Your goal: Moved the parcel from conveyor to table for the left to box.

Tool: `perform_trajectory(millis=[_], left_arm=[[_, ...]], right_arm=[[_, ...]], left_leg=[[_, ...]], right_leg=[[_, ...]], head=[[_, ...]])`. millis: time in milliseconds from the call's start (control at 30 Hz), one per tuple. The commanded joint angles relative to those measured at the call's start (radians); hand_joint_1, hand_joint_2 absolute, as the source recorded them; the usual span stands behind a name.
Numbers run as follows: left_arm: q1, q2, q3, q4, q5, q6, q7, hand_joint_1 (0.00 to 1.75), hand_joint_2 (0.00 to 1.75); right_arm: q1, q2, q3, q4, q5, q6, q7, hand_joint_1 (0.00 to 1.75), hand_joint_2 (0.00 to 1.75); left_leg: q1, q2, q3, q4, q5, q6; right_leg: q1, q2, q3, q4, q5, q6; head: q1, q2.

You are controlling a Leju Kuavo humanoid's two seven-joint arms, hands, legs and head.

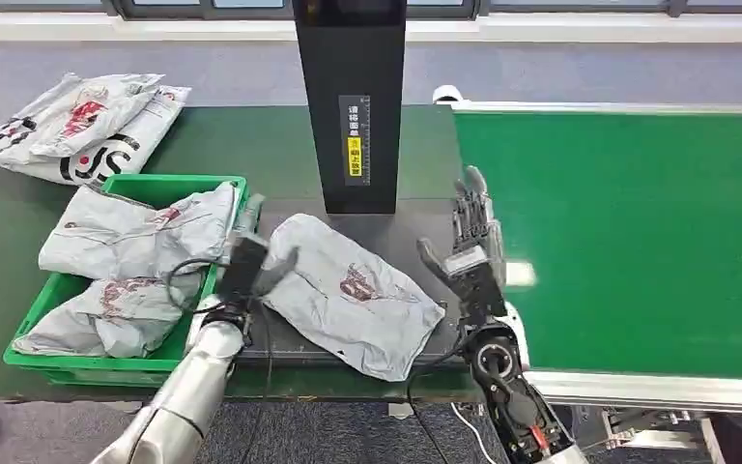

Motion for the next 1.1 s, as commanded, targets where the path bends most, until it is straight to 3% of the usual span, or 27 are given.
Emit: perform_trajectory(millis=[33, 67, 300, 467, 800, 1100], left_arm=[[-0.105, 0.052, -0.485, 0.406, -0.269, -0.177, 0.136, 1.75, 1.75], [-0.105, 0.052, -0.485, 0.406, -0.269, -0.177, 0.136, 1.75, 1.75], [-0.107, 0.053, -0.483, 0.404, -0.268, -0.181, 0.134, 1.75, 1.75], [-0.120, 0.048, -0.466, 0.390, -0.279, -0.162, 0.109, 1.75, 1.75], [-0.133, 0.035, -0.457, 0.387, -0.280, -0.149, 0.105, 1.75, 1.75], [-0.205, -0.002, -0.244, 0.246, -0.150, 0.196, -0.036, 1.75, 1.75]], right_arm=[[-0.138, 0.001, -0.104, 0.270, -0.098, 0.060, -0.036, 0.00, 1.75], [-0.138, 0.001, -0.104, 0.270, -0.098, 0.060, -0.036, 0.00, 1.75], [-0.134, 0.002, -0.103, 0.262, -0.098, 0.061, -0.036, 0.00, 1.75], [-0.107, 0.004, -0.116, 0.198, -0.095, 0.050, -0.023, 0.00, 1.75], [-0.072, -0.002, -0.130, 0.151, -0.088, 0.043, -0.017, 0.00, 1.75], [-0.006, -0.010, -0.172, 0.053, -0.056, 0.005, -0.011, 0.00, 1.75]], left_leg=[[-0.001, 0.004, 0.005, -0.004, 0.001, 0.002], [-0.001, -0.001, 0.009, -0.003, 0.000, 0.002], [-0.001, -0.001, 0.020, -0.003, -0.004, 0.004], [-0.001, 0.003, 0.020, -0.006, -0.001, 0.005], [-0.001, -0.002, 0.025, -0.002, -0.005, 0.005], [0.000, -0.005, 0.023, -0.001, -0.005, 0.005]], right_leg=[[-0.001, 0.002, 0.005, -0.004, 0.002, 0.001], [-0.001, -0.002, 0.010, -0.003, 0.000, 0.001], [-0.003, -0.001, 0.023, -0.003, -0.004, 0.004], [-0.003, 0.001, 0.021, -0.006, 0.000, 0.002], [-0.003, -0.002, 0.027, -0.002, -0.005, 0.003], [-0.002, -0.005, 0.026, -0.001, -0.006, 0.003]], head=[[-0.003, 0.000], [-0.002, 0.000], [-0.002, 0.000], [-0.002, 0.000], [-0.002, 0.000], [-0.002, 0.000]])
